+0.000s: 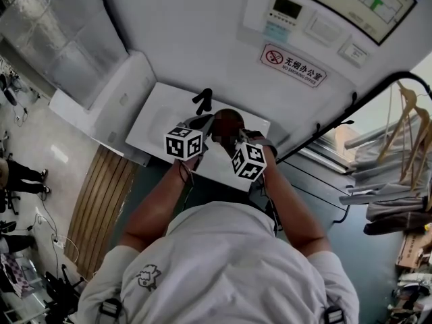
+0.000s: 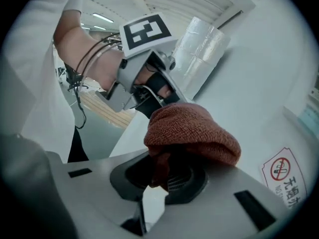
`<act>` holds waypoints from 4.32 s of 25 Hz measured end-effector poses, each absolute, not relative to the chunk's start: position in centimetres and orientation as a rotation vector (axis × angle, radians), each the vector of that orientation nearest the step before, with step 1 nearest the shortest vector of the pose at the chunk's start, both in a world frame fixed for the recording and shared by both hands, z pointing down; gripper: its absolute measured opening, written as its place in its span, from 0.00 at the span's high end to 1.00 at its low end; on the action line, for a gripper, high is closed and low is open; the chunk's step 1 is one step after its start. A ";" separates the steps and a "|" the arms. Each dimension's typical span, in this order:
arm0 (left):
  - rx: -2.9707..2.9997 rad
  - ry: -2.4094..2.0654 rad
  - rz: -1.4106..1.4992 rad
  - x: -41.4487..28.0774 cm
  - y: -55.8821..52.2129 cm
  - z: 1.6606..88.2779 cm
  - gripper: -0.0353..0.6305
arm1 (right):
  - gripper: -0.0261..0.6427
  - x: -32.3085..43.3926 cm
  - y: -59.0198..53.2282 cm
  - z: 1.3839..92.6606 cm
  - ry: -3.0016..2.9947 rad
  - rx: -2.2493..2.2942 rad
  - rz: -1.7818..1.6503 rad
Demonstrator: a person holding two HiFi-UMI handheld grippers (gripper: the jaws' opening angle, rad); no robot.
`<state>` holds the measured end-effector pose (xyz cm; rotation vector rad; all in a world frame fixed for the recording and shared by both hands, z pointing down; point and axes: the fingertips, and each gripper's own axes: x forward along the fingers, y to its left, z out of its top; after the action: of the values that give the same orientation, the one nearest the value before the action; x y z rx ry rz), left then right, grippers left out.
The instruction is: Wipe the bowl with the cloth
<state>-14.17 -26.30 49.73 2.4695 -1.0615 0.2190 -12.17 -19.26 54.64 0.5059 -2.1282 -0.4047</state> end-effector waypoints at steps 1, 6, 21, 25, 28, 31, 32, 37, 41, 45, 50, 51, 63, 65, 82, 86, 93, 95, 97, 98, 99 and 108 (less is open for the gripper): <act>2.465 -1.070 0.218 -14.4 -26.5 49.8 0.92 | 0.89 -11.8 -19.0 54.6 -2.124 0.504 -0.402; 2.447 -1.095 0.207 -15.4 -27.1 49.9 0.92 | 0.89 -8.8 -19.1 53.8 -2.089 0.592 -0.374; 2.155 -0.694 -0.231 -15.8 -27.6 49.8 0.92 | 0.89 0.9 -21.1 43.9 -2.250 0.996 -0.205; 2.008 -0.485 -0.428 -15.4 -27.0 48.8 0.92 | 0.89 0.2 -20.2 43.7 -2.302 0.964 -0.166; 1.940 -0.392 -0.505 -15.3 -26.7 48.5 0.92 | 0.89 -1.1 -19.6 43.3 -2.351 0.912 -0.160; 1.869 -0.281 -0.566 -15.0 -26.2 48.1 0.92 | 0.89 -1.9 -19.4 42.3 -2.376 0.885 -0.168; 1.838 -0.232 -0.595 -14.9 -26.0 47.9 0.92 | 0.89 -2.2 -19.4 41.7 -2.394 0.871 -0.171; 1.768 -0.120 -0.635 -13.8 -25.6 47.7 0.92 | 0.89 -4.7 -19.3 39.2 -2.453 0.771 -0.229; 1.796 -0.116 -0.571 -12.1 -25.3 48.2 0.92 | 0.89 -6.2 -20.2 38.9 -2.452 0.703 -0.276; 1.846 -0.137 -0.511 -10.9 -25.6 48.6 0.92 | 0.89 -6.2 -21.9 38.6 -2.466 0.677 -0.281; 1.902 -0.121 -0.483 -9.3 -25.9 48.2 0.92 | 0.89 -5.4 -24.7 38.9 -2.507 0.651 -0.234; 1.903 -0.116 -0.490 -9.1 -26.0 48.1 0.92 | 0.89 -5.1 -25.4 39.1 -2.514 0.652 -0.217; 2.004 0.002 -0.669 -6.9 -27.7 43.3 0.92 | 0.89 -4.5 -28.9 43.9 -2.603 0.528 0.031; 1.988 -0.031 -0.725 -7.0 -28.9 42.8 0.92 | 0.89 -4.6 -28.5 44.7 -2.625 0.488 0.090; 2.023 -0.384 -0.719 -10.3 -31.8 44.7 0.92 | 0.89 -6.9 -19.6 43.0 -2.709 0.226 0.091; 2.010 -0.326 -0.720 -11.0 -30.1 44.8 0.92 | 0.89 -6.9 -18.1 40.5 -2.717 0.242 0.016; 2.000 -0.247 -0.682 -11.7 -26.5 45.9 0.92 | 0.89 -7.0 -17.2 36.3 -2.758 0.411 -0.085; 1.998 -0.207 -0.675 -11.8 -25.2 46.0 0.92 | 0.89 -7.0 -17.6 35.5 -2.765 0.482 -0.100; 1.997 -0.164 -0.686 -11.9 -24.2 45.8 0.92 | 0.89 -7.1 -17.9 34.8 -2.783 0.519 -0.101; 1.995 -0.146 -0.693 -12.1 -23.7 45.6 0.92 | 0.89 -7.2 -17.9 34.5 -2.800 0.531 -0.092; 1.995 -0.130 -0.695 -12.2 -23.2 45.5 0.92 | 0.89 -7.4 -17.9 34.1 -2.820 0.544 -0.081; 2.111 0.056 -0.633 -10.9 -19.0 42.9 0.92 | 0.89 -8.9 -19.7 33.5 -2.894 0.699 0.047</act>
<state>-10.88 -19.01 42.86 2.1111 0.0555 -0.6332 -8.90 -19.74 33.50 0.6994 -2.8939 0.0470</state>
